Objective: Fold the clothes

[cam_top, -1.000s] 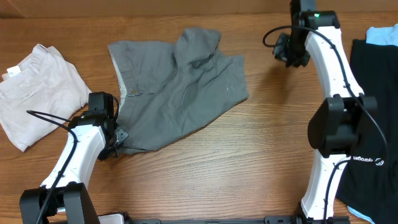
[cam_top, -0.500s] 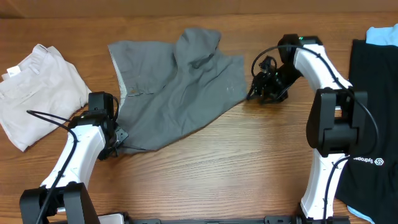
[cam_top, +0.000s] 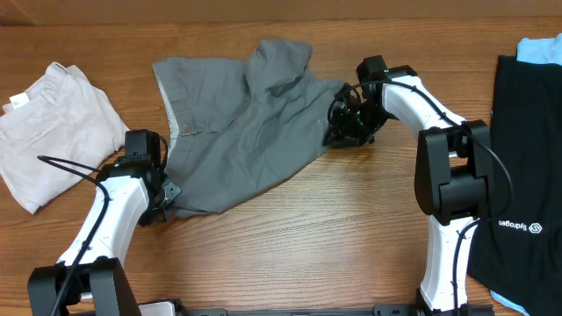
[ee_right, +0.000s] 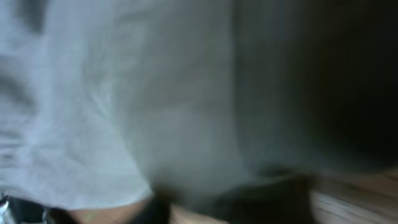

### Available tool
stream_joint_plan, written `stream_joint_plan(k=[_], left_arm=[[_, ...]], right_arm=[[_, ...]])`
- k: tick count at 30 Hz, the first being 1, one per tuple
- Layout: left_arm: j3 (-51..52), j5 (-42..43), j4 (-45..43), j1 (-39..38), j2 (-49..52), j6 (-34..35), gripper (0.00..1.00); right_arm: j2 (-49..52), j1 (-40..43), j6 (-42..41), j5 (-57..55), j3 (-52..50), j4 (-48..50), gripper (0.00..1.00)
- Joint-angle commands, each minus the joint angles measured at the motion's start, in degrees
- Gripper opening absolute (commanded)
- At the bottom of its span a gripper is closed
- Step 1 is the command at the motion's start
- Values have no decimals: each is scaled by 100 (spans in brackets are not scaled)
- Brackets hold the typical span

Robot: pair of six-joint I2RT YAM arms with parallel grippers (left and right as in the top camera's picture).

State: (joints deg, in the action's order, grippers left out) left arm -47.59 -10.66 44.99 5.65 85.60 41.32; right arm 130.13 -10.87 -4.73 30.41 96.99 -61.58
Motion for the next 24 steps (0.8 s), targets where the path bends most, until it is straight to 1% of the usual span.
stream_joint_plan(k=[1,3,6,8,10,11,12,14,16,17,18,19,20,21,24], left_arm=[[-9,-20,4,28,-15,-153,9],[-9,-22,20,28,-15,-155,10],[-9,-24,20,28,-15,-216,9],[-9,-24,17,28,-15,-216,10],[-9,-24,4,28,-15,-216,10],[-9,-24,-4,28,-15,-216,10],[-9,-24,-7,28,-15,-216,10],[-9,-24,-7,28,-15,-216,10],[-9,-24,-4,28,-15,-216,10],[-9,-22,-2,28,-15,-214,10],[-9,-22,-2,28,-15,-214,10],[-9,-22,-2,28,-15,-214,10],[-9,-22,0,28,-15,-214,10],[-9,-22,4,28,-15,-214,10],[-9,-22,20,28,-15,-216,10]], right_arm=[[-116,-4,-457,-494,-11,-39,4],[-227,70,-472,-501,114,-304,4],[-573,177,-651,-837,435,-964,4],[-866,201,-920,-1246,710,-1589,4],[-1086,199,-929,-1508,981,-2149,4],[-1241,199,-927,-1849,1307,-2717,4],[-1285,199,-927,-2138,1512,-2997,4],[-1292,199,-929,-2468,1707,-3158,4],[-1276,201,-920,-2677,1703,-2684,5],[-1239,199,-883,-2675,1698,-2188,13],[-1220,199,-881,-2675,1696,-1891,24],[-1189,192,-879,-2675,1696,-1661,42],[-1174,188,-879,-2675,1696,-1569,50],[-1143,188,-883,-2673,1696,-1532,56],[-1132,190,-883,-2682,1639,-1799,57]])
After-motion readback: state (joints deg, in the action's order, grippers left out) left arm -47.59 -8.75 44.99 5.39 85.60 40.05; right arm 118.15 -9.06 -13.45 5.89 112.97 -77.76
